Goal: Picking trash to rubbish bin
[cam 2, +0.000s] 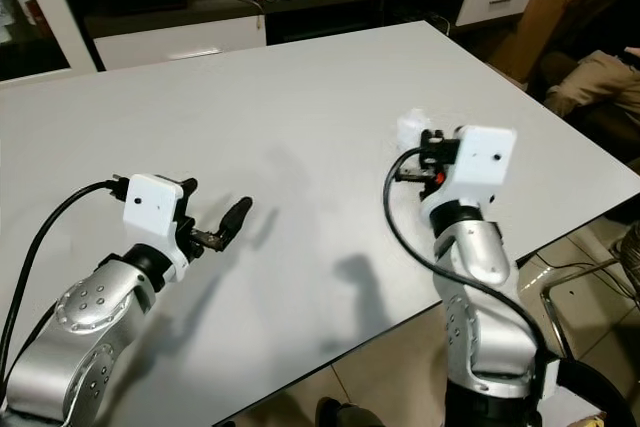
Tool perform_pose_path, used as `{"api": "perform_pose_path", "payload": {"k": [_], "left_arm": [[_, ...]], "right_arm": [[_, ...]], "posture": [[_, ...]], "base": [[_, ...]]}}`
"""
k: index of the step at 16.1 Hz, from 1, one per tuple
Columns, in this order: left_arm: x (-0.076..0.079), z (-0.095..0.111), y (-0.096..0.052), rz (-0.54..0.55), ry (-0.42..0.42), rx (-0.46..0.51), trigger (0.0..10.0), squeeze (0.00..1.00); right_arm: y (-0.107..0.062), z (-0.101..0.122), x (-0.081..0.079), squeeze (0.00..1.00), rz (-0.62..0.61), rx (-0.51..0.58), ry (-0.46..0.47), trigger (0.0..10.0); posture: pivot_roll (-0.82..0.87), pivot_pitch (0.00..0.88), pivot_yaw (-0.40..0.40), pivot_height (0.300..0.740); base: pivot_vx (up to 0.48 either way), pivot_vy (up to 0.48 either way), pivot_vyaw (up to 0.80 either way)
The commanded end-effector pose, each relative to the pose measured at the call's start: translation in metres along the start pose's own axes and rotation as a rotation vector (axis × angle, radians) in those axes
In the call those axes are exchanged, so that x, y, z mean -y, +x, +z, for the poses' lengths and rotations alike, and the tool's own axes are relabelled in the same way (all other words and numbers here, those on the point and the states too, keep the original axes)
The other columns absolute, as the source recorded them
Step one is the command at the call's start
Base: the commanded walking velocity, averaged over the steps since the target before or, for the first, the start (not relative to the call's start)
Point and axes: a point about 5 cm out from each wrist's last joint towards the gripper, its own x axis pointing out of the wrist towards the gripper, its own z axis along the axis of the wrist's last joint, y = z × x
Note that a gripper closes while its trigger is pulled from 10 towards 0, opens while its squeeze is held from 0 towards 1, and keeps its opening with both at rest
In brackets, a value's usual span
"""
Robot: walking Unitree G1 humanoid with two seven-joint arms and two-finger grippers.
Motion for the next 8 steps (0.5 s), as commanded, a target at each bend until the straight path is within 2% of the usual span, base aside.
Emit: {"api": "perform_pose_path", "payload": {"k": [1, 2, 4, 6, 8], "left_arm": [[0.006, 0.009, -0.001, -0.024, 0.012, 0.049, 10.0, 0.00], [0.007, 0.017, 0.001, -0.040, 0.014, 0.091, 10.0, 0.00], [0.008, 0.022, 0.006, -0.054, 0.006, 0.110, 10.0, 0.00], [0.010, 0.016, 0.007, -0.070, -0.004, 0.092, 10.0, 0.00], [0.013, 0.010, 0.006, -0.088, -0.013, 0.071, 10.0, 0.00]], "right_arm": [[-0.004, -0.001, 0.004, 0.00, -0.025, 0.005, -0.003, 10.0], [-0.006, -0.002, 0.003, 0.00, -0.033, 0.004, 0.002, 10.0], [-0.007, -0.003, 0.004, 0.00, -0.046, 0.003, -0.001, 10.0], [-0.010, -0.004, 0.007, 0.00, -0.059, -0.010, -0.011, 10.0], [-0.013, -0.005, 0.011, 0.00, -0.072, -0.021, -0.023, 10.0]], "posture": [[-0.01, 0.090, -0.075, 0.740], [-0.01, 0.087, -0.071, 0.740], [-0.02, 0.087, -0.063, 0.740], [-0.04, 0.086, -0.051, 0.740], [-0.04, 0.085, -0.047, 0.740]], "base": [[0.000, 0.000, -0.80], [0.000, 0.000, -0.80], [0.000, 0.000, 0.00], [0.000, 0.000, 0.00], [0.000, 0.000, -0.80]]}}
